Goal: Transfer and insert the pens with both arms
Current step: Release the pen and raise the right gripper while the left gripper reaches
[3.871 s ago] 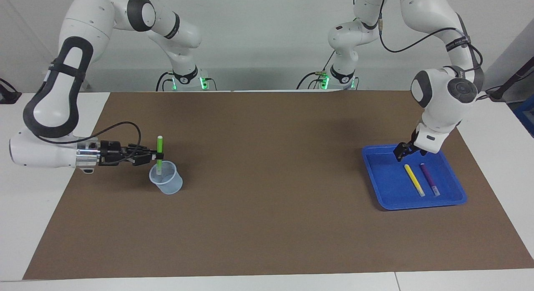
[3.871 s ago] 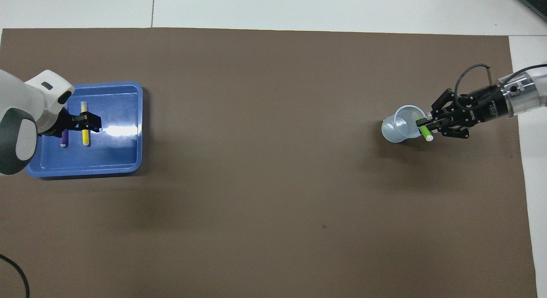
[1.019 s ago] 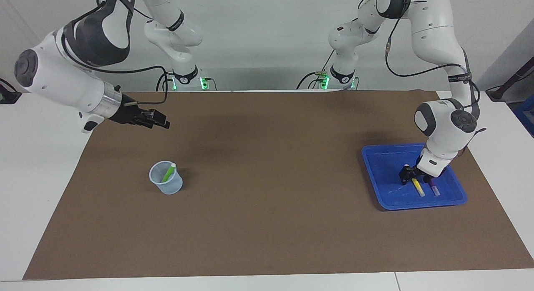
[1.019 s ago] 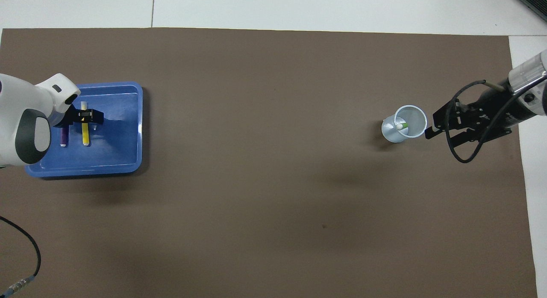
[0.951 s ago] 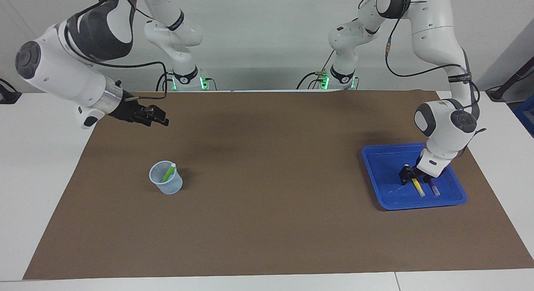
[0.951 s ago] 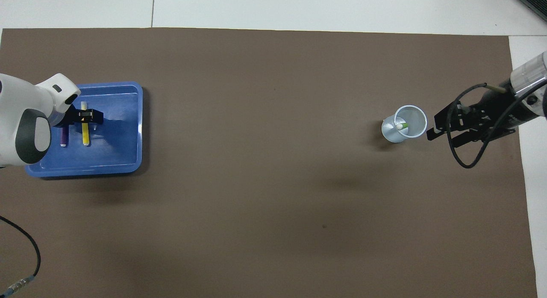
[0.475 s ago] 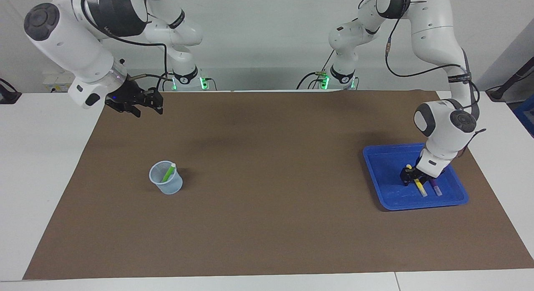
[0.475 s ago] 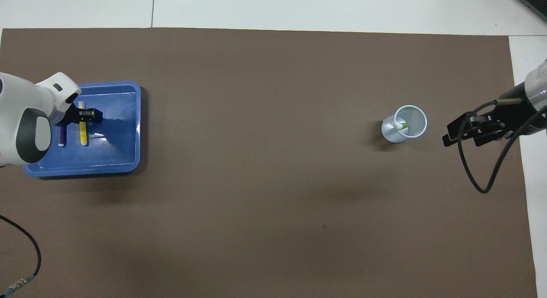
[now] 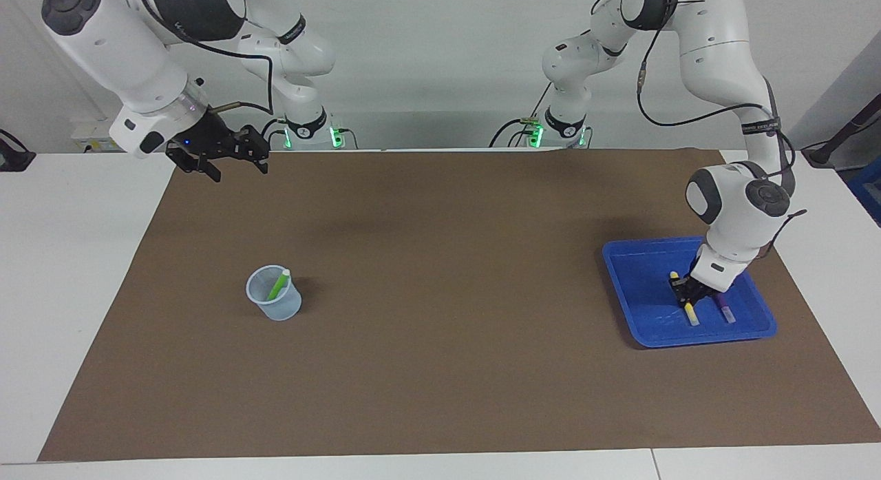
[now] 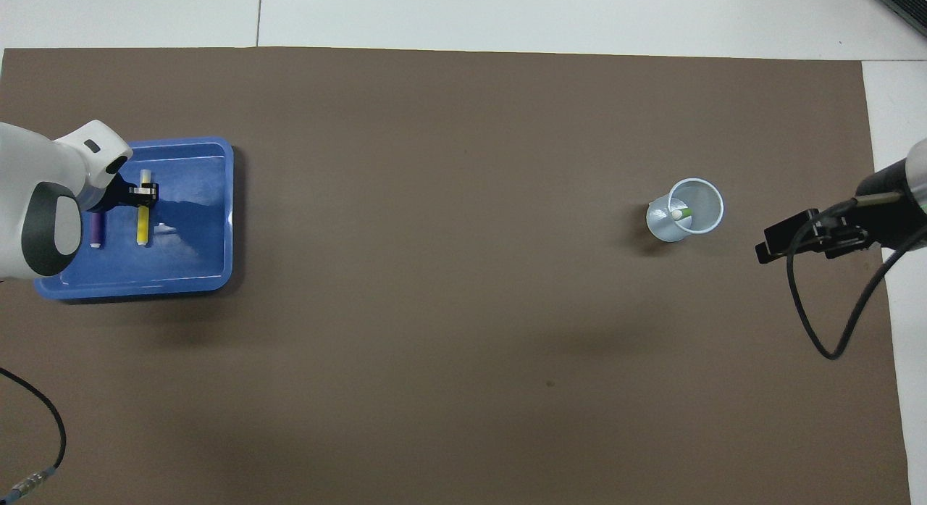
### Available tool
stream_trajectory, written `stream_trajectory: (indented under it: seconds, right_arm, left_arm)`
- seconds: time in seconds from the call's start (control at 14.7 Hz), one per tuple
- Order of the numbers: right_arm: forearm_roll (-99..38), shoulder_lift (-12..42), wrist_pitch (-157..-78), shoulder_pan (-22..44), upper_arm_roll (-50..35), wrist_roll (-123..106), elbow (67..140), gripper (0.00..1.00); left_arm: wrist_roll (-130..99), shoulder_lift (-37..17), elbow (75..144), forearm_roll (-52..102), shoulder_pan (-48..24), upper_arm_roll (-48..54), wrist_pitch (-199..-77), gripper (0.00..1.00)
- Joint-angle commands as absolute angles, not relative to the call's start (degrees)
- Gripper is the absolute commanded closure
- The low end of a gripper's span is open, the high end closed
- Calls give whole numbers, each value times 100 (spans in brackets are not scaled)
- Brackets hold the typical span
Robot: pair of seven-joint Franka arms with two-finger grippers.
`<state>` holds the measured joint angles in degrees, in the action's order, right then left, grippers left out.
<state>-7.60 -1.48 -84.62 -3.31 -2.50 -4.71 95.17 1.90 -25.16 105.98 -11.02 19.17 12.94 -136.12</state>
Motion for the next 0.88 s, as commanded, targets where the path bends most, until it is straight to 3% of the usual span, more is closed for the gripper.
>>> stream_trajectory:
  seconds: [0.0,0.48,0.61,0.82]
  right_arm:
    - [-659,-1159,-8921,-378,-272,-633,10766,6]
    - [-642,-1125,-9070,-360,-281,-650,10723,6]
    - [-633,-994,-9185,-369,-281,-746,10565,0]
    - [-633,-888,-9237,-369,-281,-782,10538,0]
  left_arm:
    - [123,-2610,10565,-1222,1907,1292,-13518,100]
    - [-176,-2584,10011,-1178,1767,1309,-12640,100]
    - [-184,-2514,9976,-1160,1732,1310,-12499,100]
    - [-369,-2356,9976,-1151,1731,1336,-12393,100]
